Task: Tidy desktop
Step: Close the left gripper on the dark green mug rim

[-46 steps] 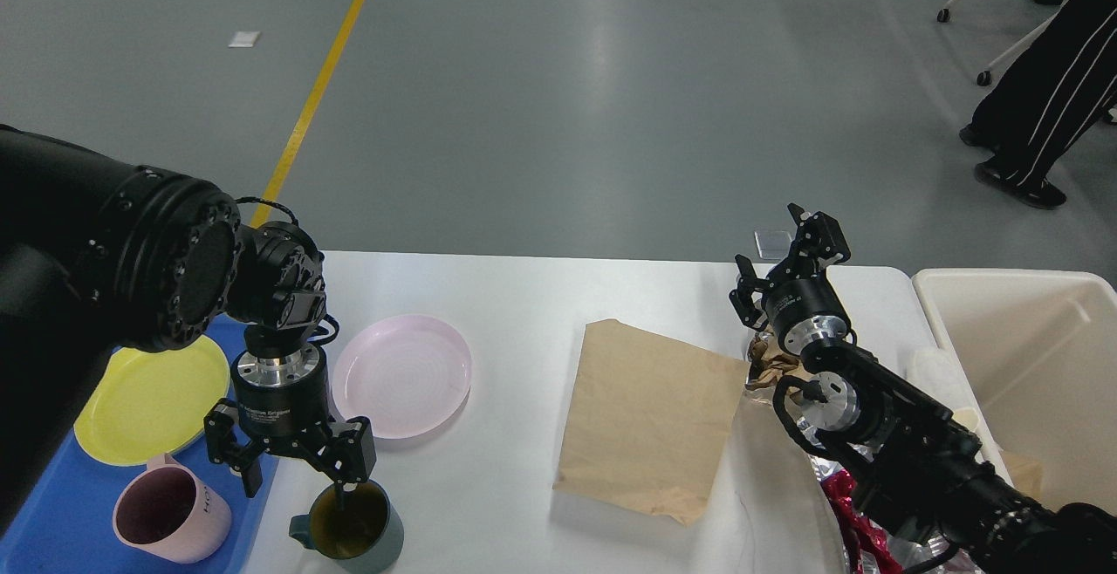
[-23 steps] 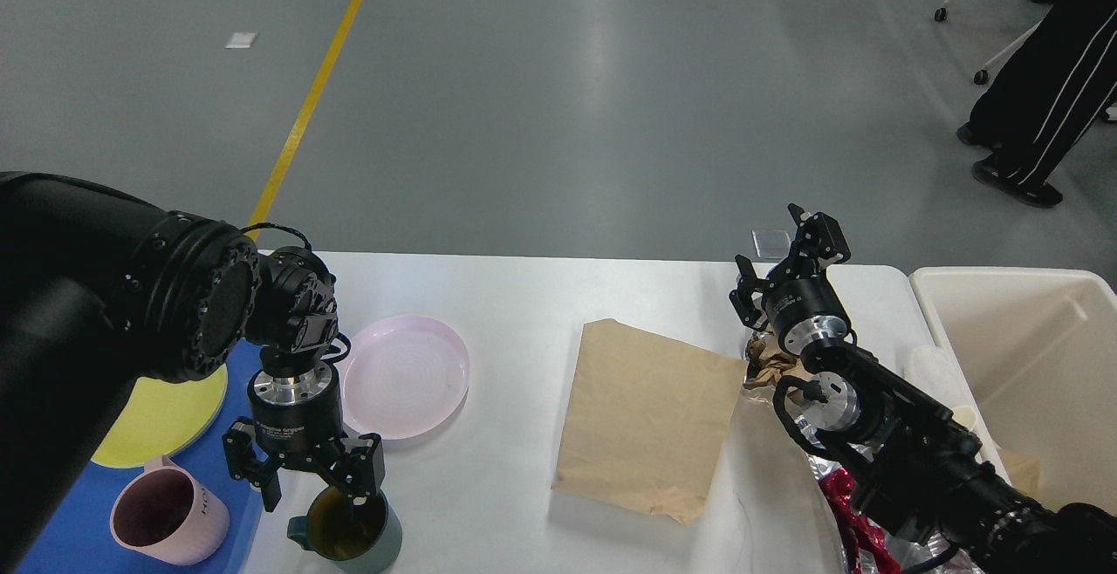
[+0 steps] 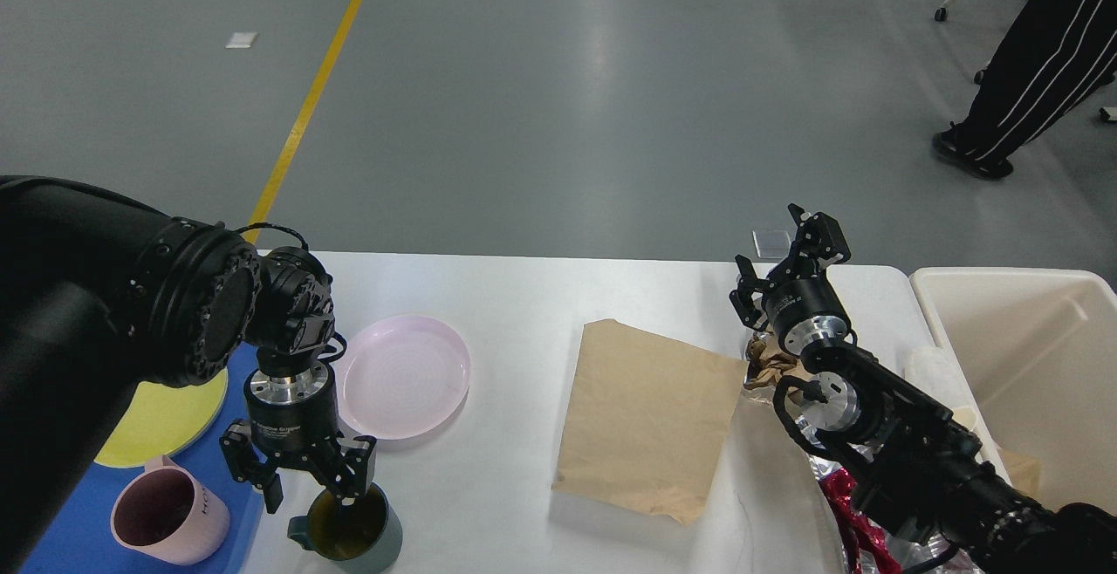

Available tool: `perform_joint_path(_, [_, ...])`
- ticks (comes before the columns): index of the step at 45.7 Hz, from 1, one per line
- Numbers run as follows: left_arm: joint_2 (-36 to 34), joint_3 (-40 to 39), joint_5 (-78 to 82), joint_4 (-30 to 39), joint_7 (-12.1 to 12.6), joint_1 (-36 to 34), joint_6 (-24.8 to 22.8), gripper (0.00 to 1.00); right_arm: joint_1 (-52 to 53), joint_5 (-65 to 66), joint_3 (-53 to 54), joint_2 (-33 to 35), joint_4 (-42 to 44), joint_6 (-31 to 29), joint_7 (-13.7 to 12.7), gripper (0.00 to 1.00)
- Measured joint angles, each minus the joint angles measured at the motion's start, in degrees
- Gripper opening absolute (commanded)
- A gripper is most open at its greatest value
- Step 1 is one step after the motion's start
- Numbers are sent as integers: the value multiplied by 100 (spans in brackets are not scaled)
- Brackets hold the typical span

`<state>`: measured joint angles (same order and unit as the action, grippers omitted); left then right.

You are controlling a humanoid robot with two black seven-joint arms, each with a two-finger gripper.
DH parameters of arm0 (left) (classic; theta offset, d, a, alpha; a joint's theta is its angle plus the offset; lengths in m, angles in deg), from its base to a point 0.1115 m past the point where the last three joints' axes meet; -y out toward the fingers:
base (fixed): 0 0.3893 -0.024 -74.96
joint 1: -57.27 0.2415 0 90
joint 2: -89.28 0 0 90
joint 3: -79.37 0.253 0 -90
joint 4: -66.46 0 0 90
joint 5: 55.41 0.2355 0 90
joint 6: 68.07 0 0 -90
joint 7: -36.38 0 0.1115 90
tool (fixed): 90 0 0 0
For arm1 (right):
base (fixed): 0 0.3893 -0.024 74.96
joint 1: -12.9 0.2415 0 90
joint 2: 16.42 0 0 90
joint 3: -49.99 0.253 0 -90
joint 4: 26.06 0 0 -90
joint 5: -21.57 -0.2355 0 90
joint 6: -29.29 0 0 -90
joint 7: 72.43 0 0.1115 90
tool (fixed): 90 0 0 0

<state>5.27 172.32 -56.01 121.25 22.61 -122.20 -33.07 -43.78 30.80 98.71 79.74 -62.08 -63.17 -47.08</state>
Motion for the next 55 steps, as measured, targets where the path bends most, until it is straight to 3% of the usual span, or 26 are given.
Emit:
perform_joint_path(6, [0,-6,-15,-122,-20,45,0,82,0,0,-1,0,0,0,0,100])
perform_joint_path(25, [93,27,-10,-328,14,180,160,80,0,0,-1,0,0,0,3,100])
perform_joint_path(45, [141,-23,-216,-329,2,283,303,47,0,0,-1,0,-1,0,3,100])
perform_joint_path(51, [141,4,-471,-317,283,289,303,41,0,0,0,0,-1,0,2,100])
perform_joint_path(55, [141,-2,-626,-309,561,290,303,31,0,0,0,0,-1,0,2,100])
